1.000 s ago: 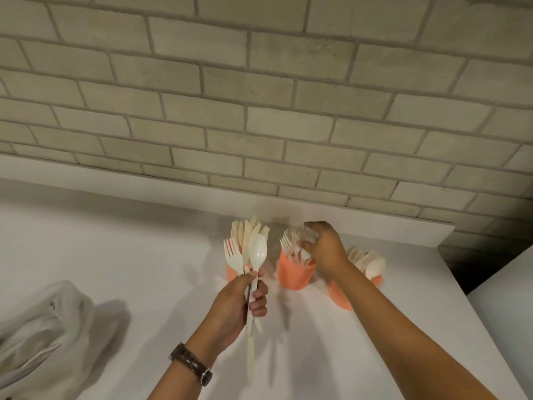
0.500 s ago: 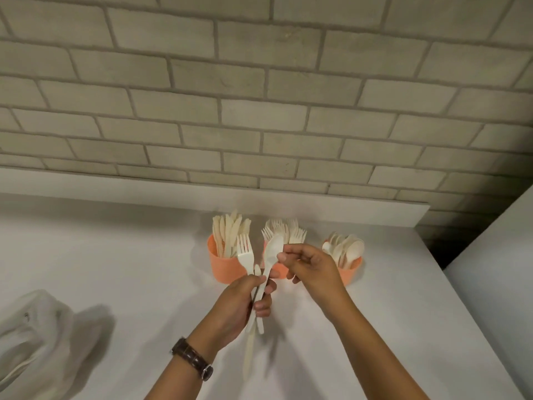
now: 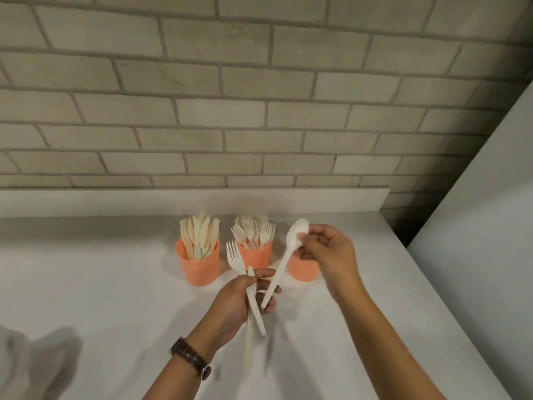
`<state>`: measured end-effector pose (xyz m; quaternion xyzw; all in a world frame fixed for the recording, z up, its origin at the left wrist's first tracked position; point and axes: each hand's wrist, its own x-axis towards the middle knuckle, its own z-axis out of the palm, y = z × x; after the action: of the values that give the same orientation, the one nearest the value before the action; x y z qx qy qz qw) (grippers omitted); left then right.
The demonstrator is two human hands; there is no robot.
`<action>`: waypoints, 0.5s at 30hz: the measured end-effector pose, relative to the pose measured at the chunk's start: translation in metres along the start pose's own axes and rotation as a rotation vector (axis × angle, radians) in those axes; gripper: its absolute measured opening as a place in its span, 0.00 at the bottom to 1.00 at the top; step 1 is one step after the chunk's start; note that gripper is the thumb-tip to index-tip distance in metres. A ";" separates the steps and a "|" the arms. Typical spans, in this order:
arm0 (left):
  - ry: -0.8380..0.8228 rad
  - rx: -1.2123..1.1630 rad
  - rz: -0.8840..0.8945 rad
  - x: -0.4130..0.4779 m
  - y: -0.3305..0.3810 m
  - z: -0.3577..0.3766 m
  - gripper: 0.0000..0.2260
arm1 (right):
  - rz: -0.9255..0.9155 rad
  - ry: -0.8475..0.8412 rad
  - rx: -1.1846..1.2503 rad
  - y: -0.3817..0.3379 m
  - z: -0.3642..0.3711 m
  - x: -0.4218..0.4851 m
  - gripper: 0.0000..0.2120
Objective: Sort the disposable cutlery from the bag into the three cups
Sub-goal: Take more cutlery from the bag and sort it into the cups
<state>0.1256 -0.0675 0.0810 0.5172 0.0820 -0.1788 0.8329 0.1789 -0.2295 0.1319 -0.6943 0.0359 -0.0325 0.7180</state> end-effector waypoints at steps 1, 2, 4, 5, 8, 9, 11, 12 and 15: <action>0.022 0.007 0.005 0.001 0.000 -0.003 0.17 | -0.075 0.063 -0.009 -0.007 -0.009 0.007 0.05; 0.037 0.017 0.012 0.002 0.000 -0.006 0.17 | -0.154 0.129 -0.040 -0.015 -0.018 0.014 0.04; 0.067 0.021 0.028 0.003 0.001 -0.011 0.16 | -0.296 0.254 -0.159 -0.028 -0.035 0.028 0.04; 0.080 0.003 0.033 0.004 0.002 -0.013 0.16 | -0.357 0.292 -0.227 -0.032 -0.041 0.033 0.04; 0.073 -0.094 0.043 0.006 0.005 -0.012 0.18 | -0.442 0.316 -0.366 -0.026 -0.047 0.049 0.04; 0.063 -0.113 0.044 0.006 0.006 -0.012 0.18 | -0.440 0.308 -0.406 -0.017 -0.047 0.056 0.04; 0.051 -0.129 0.046 0.006 0.007 -0.011 0.18 | -0.401 0.260 -0.518 0.008 -0.044 0.069 0.04; 0.048 -0.135 0.049 0.006 0.007 -0.011 0.18 | -0.349 0.221 -0.588 0.021 -0.043 0.074 0.06; 0.041 -0.142 0.057 0.004 0.011 -0.011 0.18 | -0.148 0.130 -0.668 0.045 -0.040 0.076 0.18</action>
<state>0.1337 -0.0545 0.0839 0.4624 0.0967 -0.1382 0.8705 0.2502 -0.2754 0.0849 -0.8881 0.0397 -0.1152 0.4431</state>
